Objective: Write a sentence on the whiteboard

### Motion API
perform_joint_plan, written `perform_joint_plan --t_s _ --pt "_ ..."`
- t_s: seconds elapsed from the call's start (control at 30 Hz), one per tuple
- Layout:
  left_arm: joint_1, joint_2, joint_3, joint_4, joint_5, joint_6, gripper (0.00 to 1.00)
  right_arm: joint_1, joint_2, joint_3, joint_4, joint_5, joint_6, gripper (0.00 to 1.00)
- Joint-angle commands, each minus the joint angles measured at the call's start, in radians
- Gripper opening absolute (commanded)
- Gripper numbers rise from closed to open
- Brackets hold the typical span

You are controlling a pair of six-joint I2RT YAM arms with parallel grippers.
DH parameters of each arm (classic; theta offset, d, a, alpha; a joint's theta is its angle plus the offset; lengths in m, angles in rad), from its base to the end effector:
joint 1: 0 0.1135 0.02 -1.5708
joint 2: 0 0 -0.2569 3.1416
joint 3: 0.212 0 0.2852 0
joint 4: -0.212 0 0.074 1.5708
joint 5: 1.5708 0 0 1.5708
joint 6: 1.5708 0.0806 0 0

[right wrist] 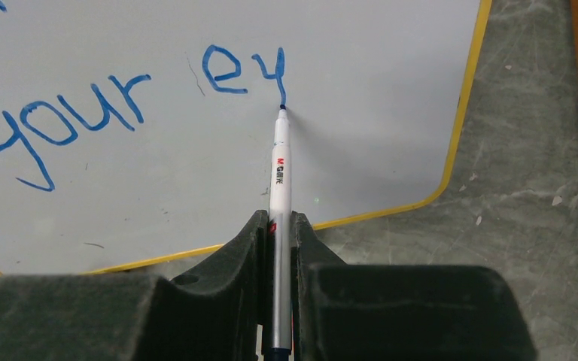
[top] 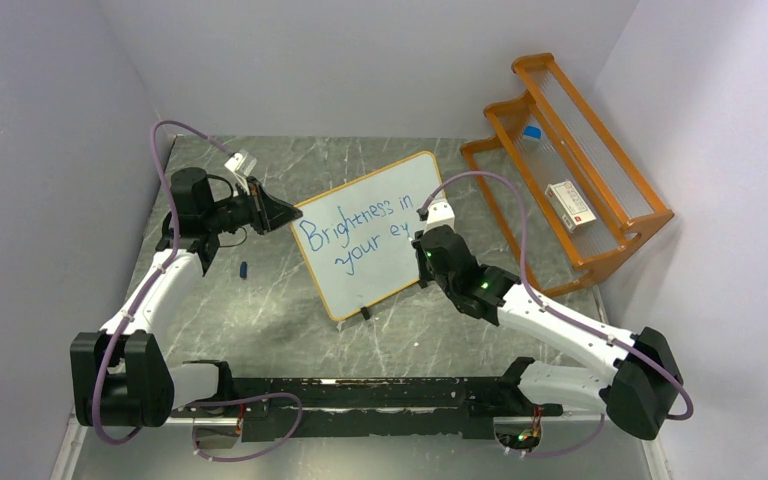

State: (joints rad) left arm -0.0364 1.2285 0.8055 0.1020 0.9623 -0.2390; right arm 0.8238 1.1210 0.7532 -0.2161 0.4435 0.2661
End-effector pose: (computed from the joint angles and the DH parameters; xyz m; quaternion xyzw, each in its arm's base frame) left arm 0.3240 -0.0780 0.2579 0.1967 0.7426 -0.4430 0.4622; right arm 0.2377 0.2058 0.2197 -0.1363 0.8546 0.0739 0.4955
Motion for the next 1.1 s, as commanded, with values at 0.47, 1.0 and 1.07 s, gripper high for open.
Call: perform_joint_plan --t_s 0.47,1.0,1.07 --pt "-0.023 0.043 -0.037 -0.142 -0.085 0.073 0.05 0.01 -0.003 0.016 -0.032 -0.101 0.011 0.0" --pt "-0.023 0.043 -0.034 -0.147 -0.088 0.075 0.05 0.004 -0.041 0.055 -0.005 -0.025 -0.011 0.0" --pt "-0.024 0.041 -0.034 -0.147 -0.089 0.074 0.05 -0.005 -0.04 0.055 -0.004 -0.01 -0.012 0.0"
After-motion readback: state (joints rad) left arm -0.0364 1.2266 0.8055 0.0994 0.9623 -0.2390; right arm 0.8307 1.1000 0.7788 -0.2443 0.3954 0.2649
